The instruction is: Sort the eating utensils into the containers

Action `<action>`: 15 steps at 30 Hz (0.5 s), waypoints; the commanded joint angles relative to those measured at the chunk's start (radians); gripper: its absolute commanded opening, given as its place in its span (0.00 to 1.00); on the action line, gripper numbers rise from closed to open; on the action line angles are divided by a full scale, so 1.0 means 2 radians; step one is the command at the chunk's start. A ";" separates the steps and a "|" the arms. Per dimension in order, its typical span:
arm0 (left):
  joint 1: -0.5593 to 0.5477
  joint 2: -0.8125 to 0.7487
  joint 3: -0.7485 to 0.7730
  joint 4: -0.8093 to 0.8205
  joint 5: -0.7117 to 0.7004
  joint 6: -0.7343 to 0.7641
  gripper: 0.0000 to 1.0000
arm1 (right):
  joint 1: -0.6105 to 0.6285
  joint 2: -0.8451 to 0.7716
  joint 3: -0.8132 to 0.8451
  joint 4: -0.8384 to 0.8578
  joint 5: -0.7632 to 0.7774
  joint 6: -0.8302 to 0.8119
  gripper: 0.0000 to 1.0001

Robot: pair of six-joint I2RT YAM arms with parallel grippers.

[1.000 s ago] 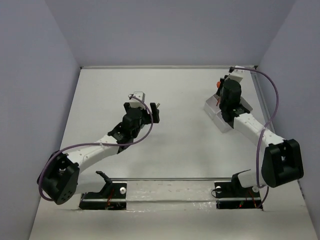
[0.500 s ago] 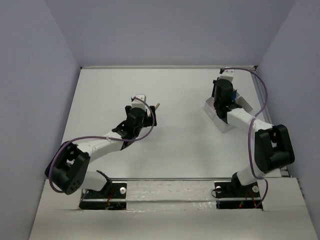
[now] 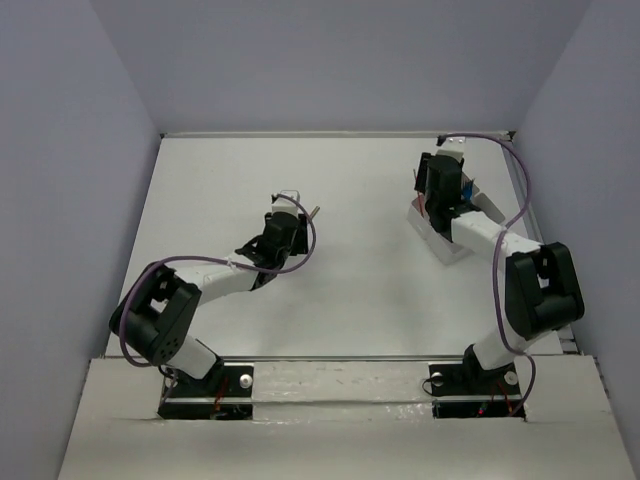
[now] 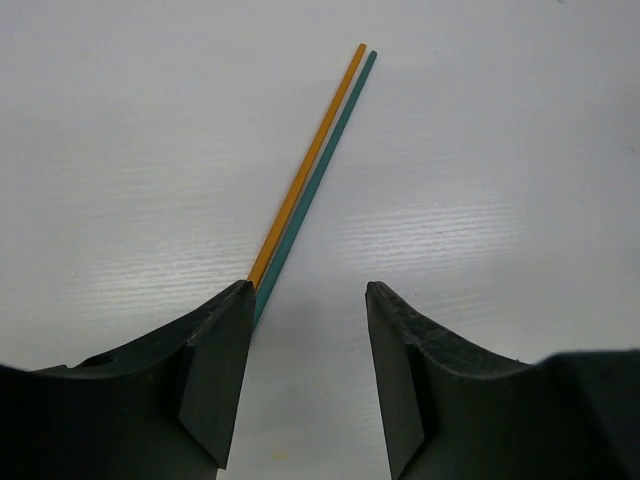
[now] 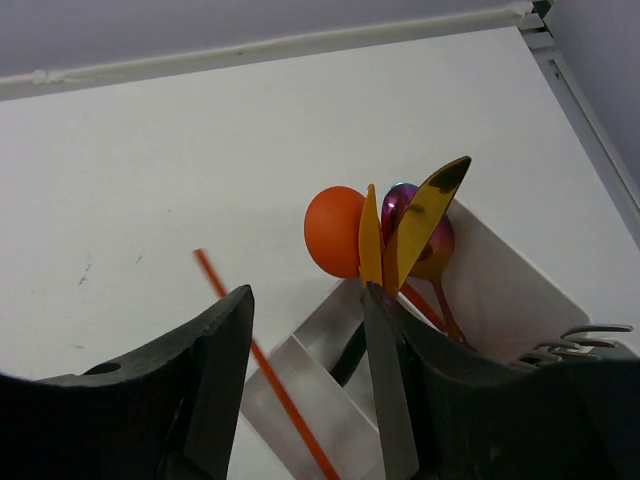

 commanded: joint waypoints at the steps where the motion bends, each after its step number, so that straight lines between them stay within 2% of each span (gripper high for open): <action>1: 0.004 0.018 0.031 -0.007 0.002 0.005 0.47 | -0.005 -0.029 0.025 -0.017 -0.022 0.028 0.62; 5: 0.004 0.031 0.043 -0.015 0.007 0.003 0.46 | -0.005 -0.053 0.024 -0.046 -0.062 0.063 0.69; 10: 0.004 0.038 0.056 -0.031 0.002 0.001 0.42 | 0.016 -0.125 -0.017 -0.051 -0.104 0.102 0.70; 15: 0.009 0.052 0.080 -0.049 0.002 0.012 0.37 | 0.047 -0.184 -0.079 -0.050 -0.116 0.133 0.70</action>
